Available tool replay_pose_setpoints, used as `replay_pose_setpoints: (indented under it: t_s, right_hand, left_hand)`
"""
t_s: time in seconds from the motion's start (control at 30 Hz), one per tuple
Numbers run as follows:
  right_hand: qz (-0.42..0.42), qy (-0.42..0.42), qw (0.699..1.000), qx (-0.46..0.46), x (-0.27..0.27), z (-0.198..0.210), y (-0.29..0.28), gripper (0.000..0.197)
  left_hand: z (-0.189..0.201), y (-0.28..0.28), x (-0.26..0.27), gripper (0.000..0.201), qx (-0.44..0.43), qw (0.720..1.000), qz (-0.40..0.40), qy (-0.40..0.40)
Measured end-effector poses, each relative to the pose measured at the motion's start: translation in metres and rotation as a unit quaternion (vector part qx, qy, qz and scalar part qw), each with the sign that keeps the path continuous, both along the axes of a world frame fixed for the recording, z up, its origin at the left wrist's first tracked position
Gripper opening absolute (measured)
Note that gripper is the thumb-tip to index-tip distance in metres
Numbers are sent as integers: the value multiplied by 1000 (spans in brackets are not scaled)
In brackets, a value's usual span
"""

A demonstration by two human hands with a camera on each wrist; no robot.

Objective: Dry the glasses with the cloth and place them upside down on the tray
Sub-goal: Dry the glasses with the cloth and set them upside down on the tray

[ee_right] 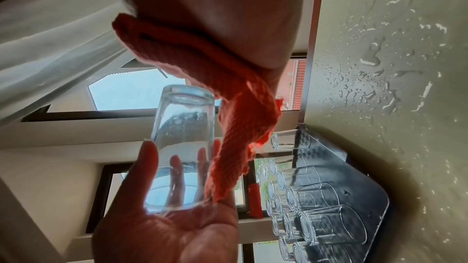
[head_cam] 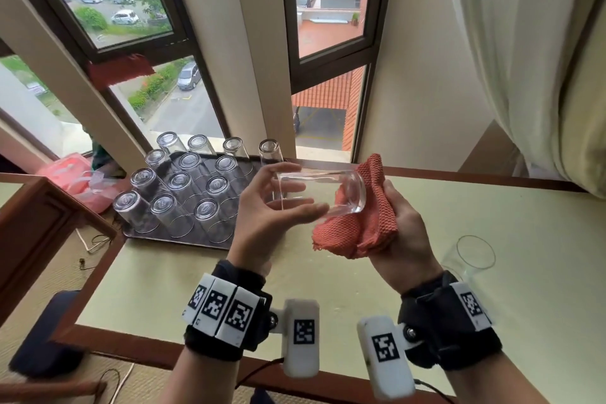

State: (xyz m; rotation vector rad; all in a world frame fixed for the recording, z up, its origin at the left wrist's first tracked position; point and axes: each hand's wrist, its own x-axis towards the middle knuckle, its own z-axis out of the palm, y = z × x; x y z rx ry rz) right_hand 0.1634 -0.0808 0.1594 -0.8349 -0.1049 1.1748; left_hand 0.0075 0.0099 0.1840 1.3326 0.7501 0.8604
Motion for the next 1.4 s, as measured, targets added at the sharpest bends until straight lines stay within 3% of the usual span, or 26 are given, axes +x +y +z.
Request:
replay_pose_setpoints:
  t_s: [0.2, 0.27, 0.4, 0.53, 0.6, 0.67, 0.8, 0.93, 1.0, 1.17, 1.27, 1.4]
  right_hand:
    - [45, -47, 996, 53, -4, -6, -2, 71]
    - [33, -69, 995, 57, -2, -5, -1, 65]
    - [1, -152, 988, 39, 7, -1, -2, 49]
    - [15, -255, 967, 3, 8, 4, -3, 66]
    - [32, -275, 961, 20, 6, 3, -6, 77]
    - [41, -265, 963, 35, 6, 1, -9, 75]
    - [58, -201, 977, 45, 8, -3, -9, 76]
    - [66, -181, 979, 64, 6, -4, -5, 78]
    - [69, -173, 980, 71, 5, -7, -6, 74]
    - [89, -203, 973, 66, -3, -11, -8, 61]
    - [115, -247, 960, 63, -1, -11, -9, 76]
    - [112, -271, 954, 66, 6, -14, -15, 83]
  left_hand:
    - [-14, -10, 16, 77, -37, 999, 11, -21]
    - [-20, -14, 21, 79, -29, 1000, -5, 1]
    - [-26, -13, 26, 77, 35, 995, -23, 96]
    - [-20, -9, 24, 75, 140, 962, -92, 214]
    - [-17, -9, 23, 82, 190, 943, -105, 252]
    - [-16, -10, 23, 80, 188, 943, -94, 259]
    - [-20, -12, 26, 53, 54, 980, -90, 170]
    - [-23, -14, 31, 37, -44, 988, -114, 92]
    - [-23, -16, 32, 41, -73, 988, -115, 66]
    - [-30, -16, 42, 71, -151, 985, -85, 24]
    - [-27, -21, 44, 63, -169, 982, -84, -6]
    - [-25, -30, 46, 56, -198, 964, -169, -60]
